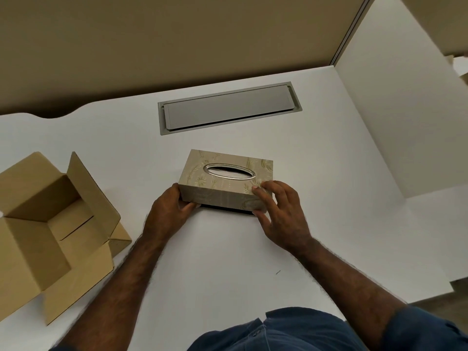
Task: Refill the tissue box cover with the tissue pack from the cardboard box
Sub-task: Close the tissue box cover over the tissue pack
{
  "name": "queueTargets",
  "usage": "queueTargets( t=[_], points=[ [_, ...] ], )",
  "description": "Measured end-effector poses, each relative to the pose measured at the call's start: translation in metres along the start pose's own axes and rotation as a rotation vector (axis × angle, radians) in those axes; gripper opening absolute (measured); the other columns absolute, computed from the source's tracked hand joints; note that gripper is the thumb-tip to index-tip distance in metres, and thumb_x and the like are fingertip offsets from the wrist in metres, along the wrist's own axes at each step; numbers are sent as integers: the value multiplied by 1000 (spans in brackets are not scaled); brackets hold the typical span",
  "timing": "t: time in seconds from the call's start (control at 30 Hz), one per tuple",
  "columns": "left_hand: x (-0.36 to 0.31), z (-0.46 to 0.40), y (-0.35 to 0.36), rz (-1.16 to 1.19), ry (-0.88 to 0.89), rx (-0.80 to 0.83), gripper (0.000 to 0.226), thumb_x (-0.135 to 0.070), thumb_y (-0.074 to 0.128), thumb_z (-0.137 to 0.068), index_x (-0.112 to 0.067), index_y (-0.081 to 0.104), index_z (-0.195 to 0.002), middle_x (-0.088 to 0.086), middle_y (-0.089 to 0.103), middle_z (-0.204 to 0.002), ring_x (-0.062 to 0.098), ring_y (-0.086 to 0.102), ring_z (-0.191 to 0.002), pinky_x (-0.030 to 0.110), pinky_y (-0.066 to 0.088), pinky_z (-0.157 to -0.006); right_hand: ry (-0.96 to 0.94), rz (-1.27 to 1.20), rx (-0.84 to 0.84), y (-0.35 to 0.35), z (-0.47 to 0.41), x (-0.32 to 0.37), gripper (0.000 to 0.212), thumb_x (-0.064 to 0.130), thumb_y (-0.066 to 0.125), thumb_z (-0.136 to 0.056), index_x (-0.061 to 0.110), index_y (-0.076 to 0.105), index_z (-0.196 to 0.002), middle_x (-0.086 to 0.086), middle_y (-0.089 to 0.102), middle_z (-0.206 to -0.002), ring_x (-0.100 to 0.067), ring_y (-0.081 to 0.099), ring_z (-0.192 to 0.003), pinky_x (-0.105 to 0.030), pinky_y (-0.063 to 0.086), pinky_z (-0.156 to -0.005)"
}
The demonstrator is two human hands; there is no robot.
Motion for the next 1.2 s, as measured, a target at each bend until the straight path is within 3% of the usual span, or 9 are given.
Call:
queueTargets(
  t=[0.27,0.53,0.7,0.83,0.93,1.13,1.2],
  points=[
    [3,5,0,36,8,18,60,-45,84,-79,-15,63,-126,7,73,-120,28,68,-107,35,53,-84,-21,25,10,3,5,0,52,24,82,-95,11,70,-144,-20,67,-144,-43,61,-133,-52,51,-109],
    [4,11,3,-4,51,-8,32,-31,78,-88,-11,67,-112,8,74,-108,29,68,-99,29,43,-76,-1,-45,53,7,6,-6,37,11,74,-98,10,74,-135,-21,61,-155,-43,54,-147,-51,46,-121],
    [-1,17,5,29,82,12,35,-30,78,-88,-13,66,-117,5,75,-112,25,69,-101,26,45,-80,33,-62,75,5,-4,-12,40,6,74,-97,10,72,-136,-19,58,-159,-40,49,-153,-49,44,-124],
    [-13,22,4,164,56,33,41,-39,72,-92,-17,62,-125,-9,69,-114,11,66,-97,11,46,-77,44,-43,80,2,-16,-14,39,6,73,-98,11,72,-136,-16,58,-161,-36,48,-155,-46,42,-126],
    [-19,25,6,227,46,8,36,-40,65,-97,-16,62,-125,-6,73,-113,10,68,-95,3,45,-73,68,-25,88,3,-28,-15,36,8,70,-101,13,73,-136,-14,58,-162,-34,48,-156,-50,45,-123],
    [-24,17,9,268,10,-31,34,-39,61,-100,-14,63,-122,0,74,-113,16,69,-96,15,50,-76,108,-5,105,9,-51,-22,35,9,68,-103,15,73,-137,-10,56,-164,-31,47,-157,-53,46,-122],
    [-25,12,11,277,-9,-44,35,-40,61,-100,-13,63,-122,1,75,-113,18,70,-97,25,54,-78,116,5,106,11,-56,-25,35,9,68,-103,15,73,-137,-10,56,-164,-31,46,-157,-52,47,-122]
  ],
)
Point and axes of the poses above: each hand's wrist, its own z-axis away from the middle knuckle, its own y-axis out of the palm, x = y × z, the point moved 3 cm from there along -z, towards the middle knuckle
